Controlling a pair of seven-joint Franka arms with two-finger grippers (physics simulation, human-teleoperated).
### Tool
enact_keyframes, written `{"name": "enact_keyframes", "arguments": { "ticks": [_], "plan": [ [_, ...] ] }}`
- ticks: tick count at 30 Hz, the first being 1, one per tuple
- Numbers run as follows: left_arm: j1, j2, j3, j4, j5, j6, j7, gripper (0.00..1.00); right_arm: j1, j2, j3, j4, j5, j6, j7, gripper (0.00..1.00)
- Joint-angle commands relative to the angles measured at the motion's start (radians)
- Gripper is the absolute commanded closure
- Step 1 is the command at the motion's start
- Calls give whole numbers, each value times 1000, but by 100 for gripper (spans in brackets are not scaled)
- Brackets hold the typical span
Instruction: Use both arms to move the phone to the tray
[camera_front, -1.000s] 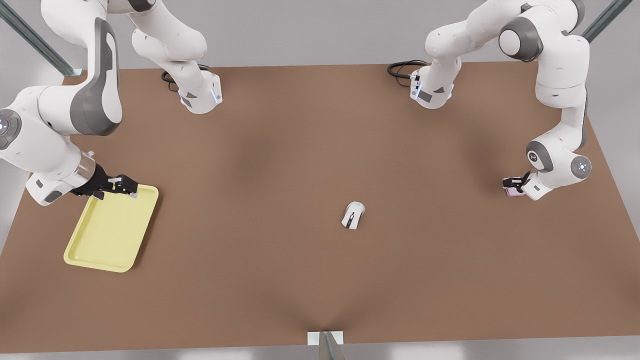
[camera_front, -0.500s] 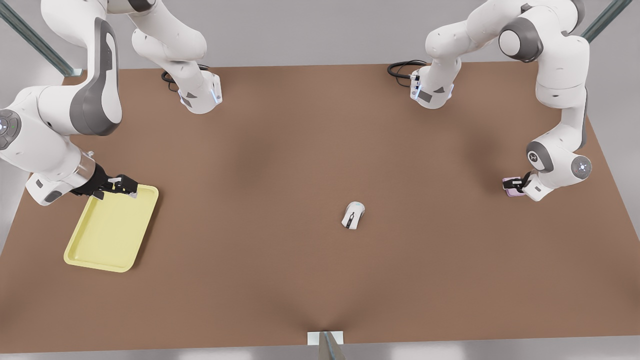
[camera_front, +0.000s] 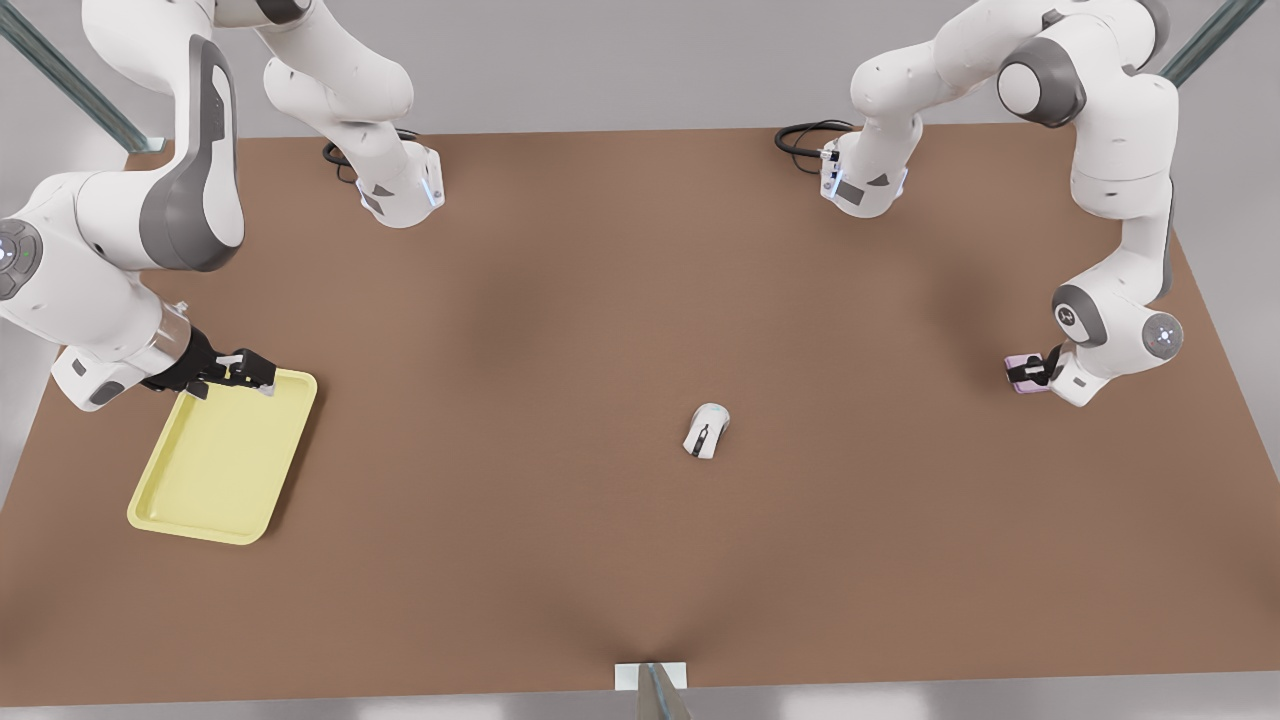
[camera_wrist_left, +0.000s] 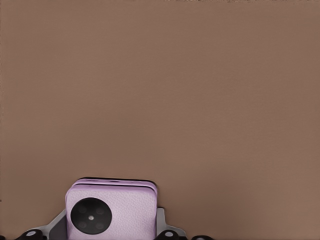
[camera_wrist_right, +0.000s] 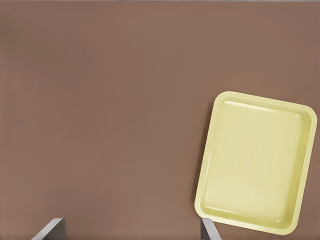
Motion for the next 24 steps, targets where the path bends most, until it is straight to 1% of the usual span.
{"name": "enact_keyframes", "arguments": {
  "ticks": [1, 6, 7, 9, 12, 14, 15, 17, 20, 22, 23, 24],
  "plan": [
    [0, -1, -1, 1, -6, -3, -85, 24, -1, -1, 0, -1, 1, -1, -2, 0],
    [0, -26, -6, 10, -6, -29, -92, 24, -1, -1, 0, 1, 1, -1, -2, 0],
    [-9, -49, -14, 10, -6, -57, -115, 23, -1, -1, 0, 1, 1, -1, -2, 0],
    [-92, -101, -69, 30, -6, -130, -256, 23, 3, -1, 0, 1, 1, -1, 1, 0],
    [-225, -112, -172, 90, -6, -153, -442, 23, 2, -1, 0, 1, 1, -1, 0, 0],
    [-368, -104, -199, 159, -9, -195, -552, 23, 0, -1, 0, 1, 1, -1, 0, 0],
    [-409, -92, -265, 217, -11, -224, -677, 23, 0, -1, 0, 1, 1, -1, 0, 0],
    [-564, -25, -265, 375, -6, -327, -879, 23, 0, -1, 0, 1, 1, -1, 0, 0],
    [-709, 40, -262, 493, -2, -351, -1009, 23, 0, -1, 0, 1, 1, -1, 0, 0],
    [-804, 106, -259, 633, 1, -460, -1129, 23, 2, -1, 0, -1, 1, -3, -2, 0],
    [-845, 129, -258, 673, 3, -472, -1178, 23, 10, -1, 5, 1, 4, -18, 0, 0],
    [-877, 183, -255, 762, 1, -521, -1221, 23, 13, -1, 6, -1, 10, -21, -3, 0]
  ]
}}
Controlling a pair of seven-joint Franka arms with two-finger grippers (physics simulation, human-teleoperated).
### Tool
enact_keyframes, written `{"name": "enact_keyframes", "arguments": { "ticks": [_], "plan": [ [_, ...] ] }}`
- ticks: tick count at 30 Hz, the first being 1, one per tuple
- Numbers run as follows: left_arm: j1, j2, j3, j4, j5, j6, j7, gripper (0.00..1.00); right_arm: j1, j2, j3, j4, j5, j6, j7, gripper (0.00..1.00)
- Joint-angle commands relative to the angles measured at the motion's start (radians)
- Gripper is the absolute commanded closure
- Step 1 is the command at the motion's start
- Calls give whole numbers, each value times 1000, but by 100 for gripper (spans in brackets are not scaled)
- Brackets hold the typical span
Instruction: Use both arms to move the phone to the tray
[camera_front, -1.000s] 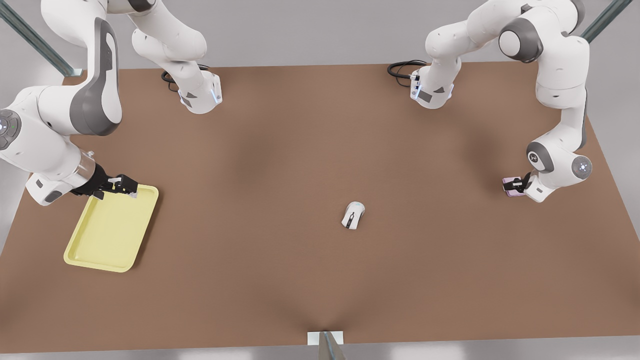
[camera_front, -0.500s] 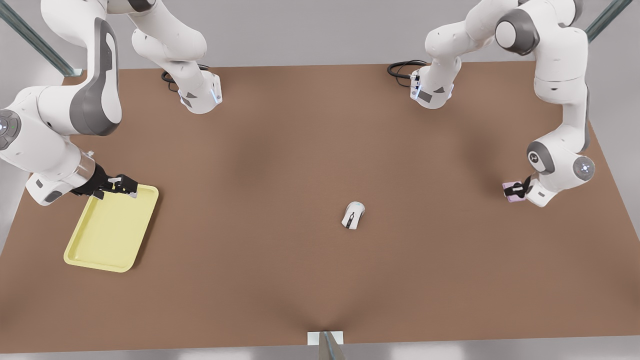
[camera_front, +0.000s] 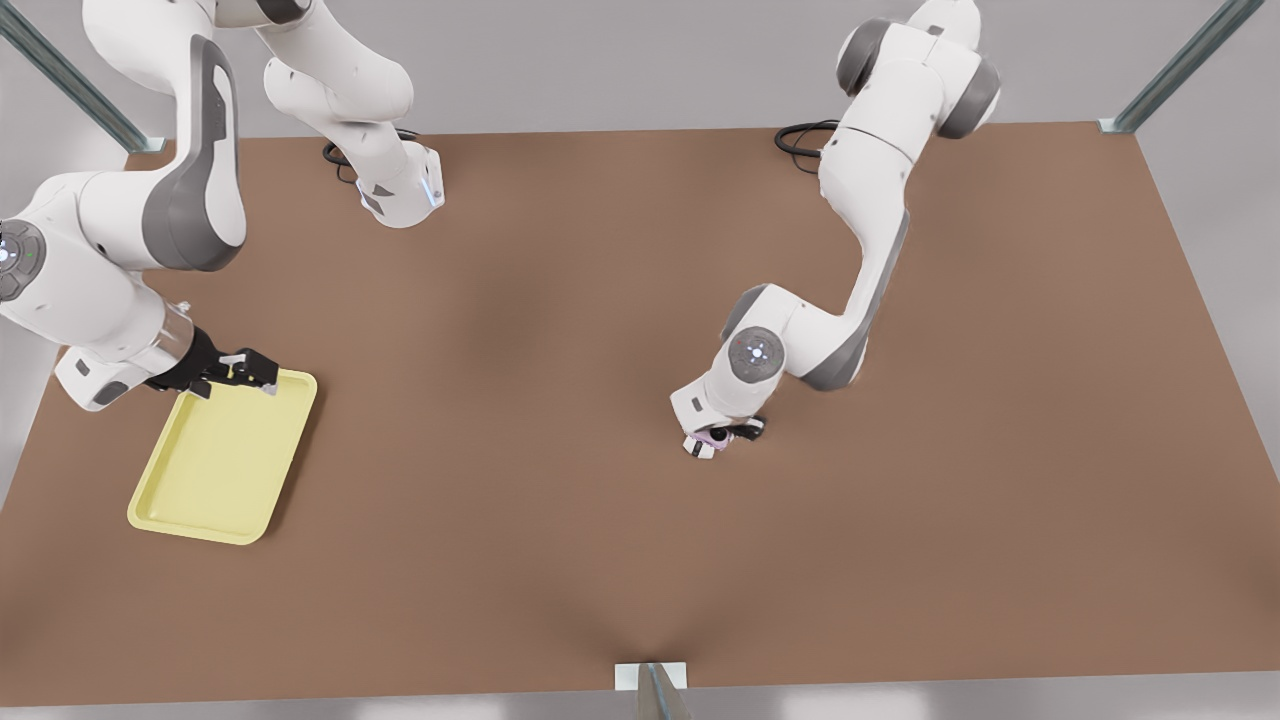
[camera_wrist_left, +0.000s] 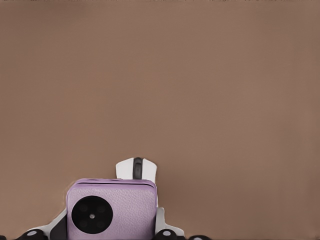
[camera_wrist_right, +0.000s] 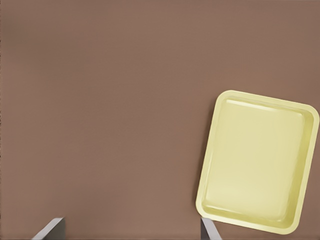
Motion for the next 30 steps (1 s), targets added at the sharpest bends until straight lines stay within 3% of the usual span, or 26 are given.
{"name": "enact_keyframes", "arguments": {
  "ticks": [1, 7, 11, 19, 20, 23, 24, 26, 28, 30],
  "plan": [
    [-53, 63, 3, 121, -1, -197, -719, 23, 9, -3, 9, 1, 8, -63, 3, 0],
    [-193, 264, 9, 405, -9, -200, -938, 23, -2, 73, 18, 77, 0, -52, 15, 0],
    [-257, 335, 6, 423, -24, -70, -1083, 23, -8, 74, 13, 77, 0, -55, 3, 0],
    [-219, 428, 3, 422, -32, 157, -1075, 21, -8, 86, 12, 81, -3, -61, 8, 0],
    [-216, 428, 3, 423, -31, 157, -1074, 0, -9, 86, 12, 81, -1, -61, 8, 0],
    [-214, 427, 0, 423, -31, 156, -1070, 0, -9, 86, 12, 81, -1, -61, 6, 0],
    [-209, 415, 0, 422, -31, 133, -1070, 0, -9, 86, 12, 81, -1, -61, 6, 0],
    [-147, 199, -3, 413, -32, -264, -913, 0, -6, 86, 12, 81, -1, -61, 11, 0],
    [-2, -22, -11, 413, -139, -631, -469, 0, 7, 86, 19, 95, -1, -51, 18, 0],
    [76, -127, -2, 416, -162, -757, -115, 0, 9, 100, 45, 109, 8, -48, 18, 0]
  ]
}}
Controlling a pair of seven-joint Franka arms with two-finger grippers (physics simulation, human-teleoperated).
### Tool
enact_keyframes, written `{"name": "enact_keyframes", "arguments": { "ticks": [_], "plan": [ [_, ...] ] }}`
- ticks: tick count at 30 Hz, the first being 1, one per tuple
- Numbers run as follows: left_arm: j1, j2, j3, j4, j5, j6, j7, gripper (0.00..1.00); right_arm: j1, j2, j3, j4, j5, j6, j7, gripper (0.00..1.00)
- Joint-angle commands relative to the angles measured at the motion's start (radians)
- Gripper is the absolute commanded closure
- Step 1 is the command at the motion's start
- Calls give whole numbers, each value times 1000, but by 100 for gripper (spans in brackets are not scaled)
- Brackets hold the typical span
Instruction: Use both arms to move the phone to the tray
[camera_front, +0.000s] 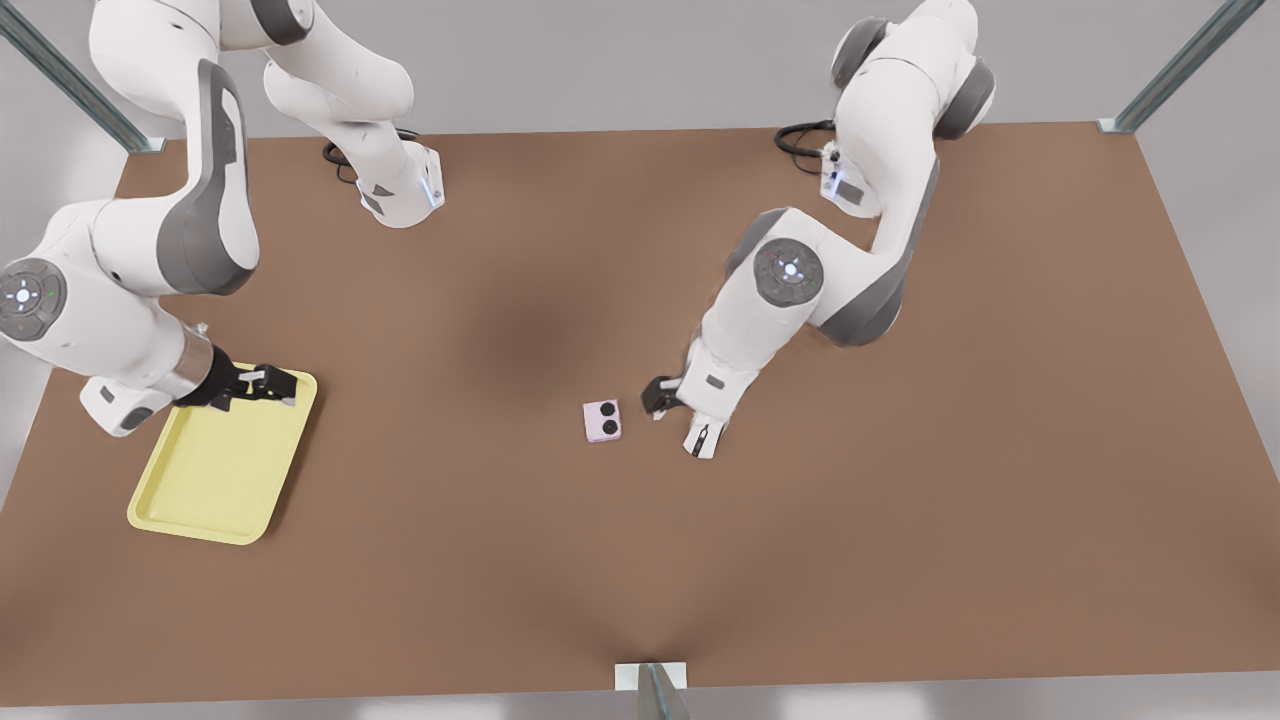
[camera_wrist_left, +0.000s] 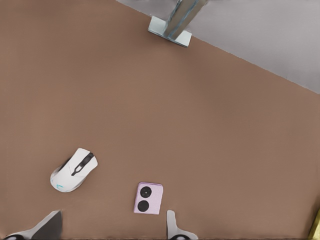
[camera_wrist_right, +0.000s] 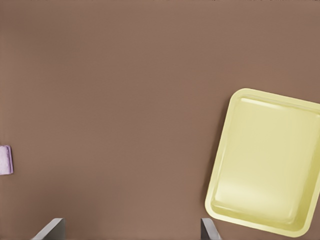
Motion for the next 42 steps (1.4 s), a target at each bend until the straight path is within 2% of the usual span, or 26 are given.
{"name": "enact_keyframes", "arguments": {
  "ticks": [1, 3, 5, 7, 8, 10, 14, 20, 23, 27, 30, 31, 37, 42],
  "plan": [
    [37, -54, 4, 2, -70, -404, 578, 0, 10, 14, 65, 22, 21, -4, 6, 0],
    [38, -57, 5, -3, -58, -386, 569, 0, 85, 25, 72, 24, -21, -8, 43, 0],
    [90, -60, 8, -1, -35, -386, 594, 0, 154, 43, 83, -56, -28, 105, 297, 0],
    [270, -65, 13, -2, -2, -406, 929, 0, 235, 106, 108, -76, -35, 176, 442, 0],
    [319, -51, 53, -4, 2, -406, 965, 0, 251, 140, 108, -74, -40, 199, 523, 0],
    [320, -22, 70, -6, 59, -398, 970, 0, 347, 222, 108, -44, -89, 245, 646, 0],
    [320, -5, 70, -7, 67, -395, 971, 0, 502, 482, 89, 228, -127, 251, 1026, 0],
    [320, 10, 70, -27, 65, -389, 971, 0, 555, 568, 82, 236, -124, 369, 1255, 0],
    [320, 10, 70, -27, 65, -389, 971, 0, 562, 580, 83, 220, -127, 381, 1252, 0],
    [320, 10, 70, -27, 65, -389, 971, 0, 532, 580, 82, 147, -117, 530, 1174, 0],
    [320, 4, 70, -24, 60, -380, 970, 0, 567, 611, 86, 148, -124, 530, 1107, 0],
    [320, -19, 70, -24, 57, -380, 957, 0, 565, 608, 112, 122, -126, 530, 1080, 0],
    [325, -31, 82, -19, 59, -346, 956, 0, 562, 611, 114, 85, -129, 529, 776, 0],
    [360, -59, 85, -27, 57, -370, 940, 0, 561, 608, 114, 56, -130, 519, 647, 0]
  ]
}}
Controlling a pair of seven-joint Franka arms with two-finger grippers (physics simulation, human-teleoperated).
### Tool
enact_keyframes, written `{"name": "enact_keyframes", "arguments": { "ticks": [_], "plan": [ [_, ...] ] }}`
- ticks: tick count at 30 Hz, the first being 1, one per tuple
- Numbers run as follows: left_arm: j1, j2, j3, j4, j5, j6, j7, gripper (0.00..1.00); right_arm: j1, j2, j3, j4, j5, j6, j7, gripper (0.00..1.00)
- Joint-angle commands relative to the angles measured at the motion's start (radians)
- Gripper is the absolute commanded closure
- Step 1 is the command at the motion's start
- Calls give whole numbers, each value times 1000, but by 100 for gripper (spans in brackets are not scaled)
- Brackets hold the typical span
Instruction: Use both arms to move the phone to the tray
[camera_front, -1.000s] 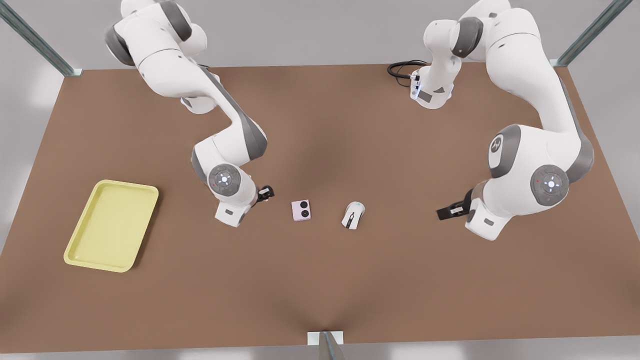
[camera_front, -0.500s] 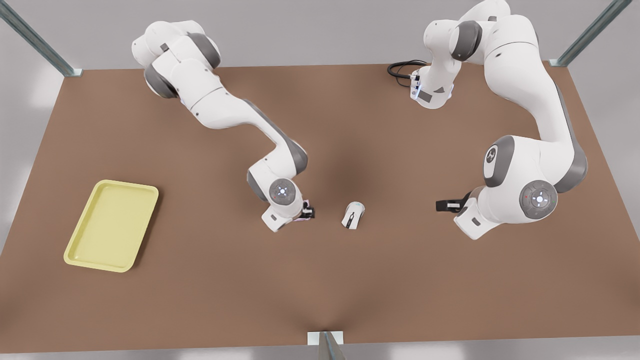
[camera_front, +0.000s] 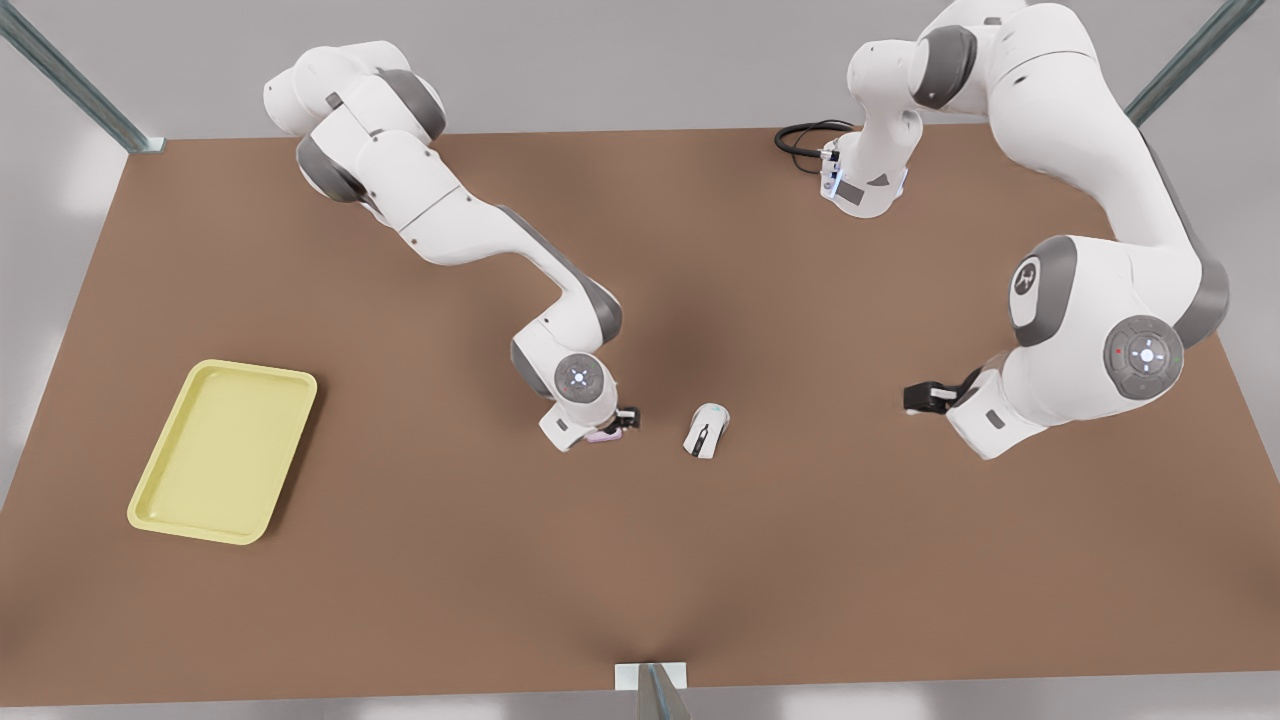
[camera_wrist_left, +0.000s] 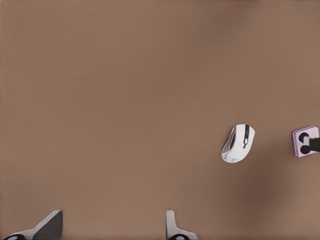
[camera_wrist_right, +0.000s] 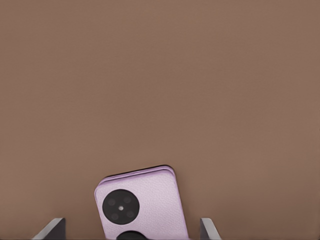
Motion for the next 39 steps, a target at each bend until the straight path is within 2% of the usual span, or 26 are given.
{"name": "enact_keyframes", "arguments": {
  "ticks": [1, 2, 4, 7, 36, 39],
  "plan": [
    [9, -16, 0, -1, 6, -9, 85, 0, 0, 0, 0, -7, 0, 3, -200, 0],
    [14, -19, 48, -5, 8, -3, 86, 0, 3, 2, 0, -12, -2, 2, -220, 0],
    [14, -105, 49, -160, 52, 97, 88, 0, 5, 2, 2, -30, -46, 3, -236, 0],
    [14, -105, 51, -163, 51, 91, 89, 0, 5, 8, 2, -36, -54, 3, -323, 0],
    [12, -99, 51, -163, 49, 86, 89, 0, 23, 54, 2, -27, -54, 63, -322, 0],
    [12, -97, 49, -163, 51, 87, 89, 0, 23, 54, 2, -27, -54, 63, -323, 4]
  ]
}}
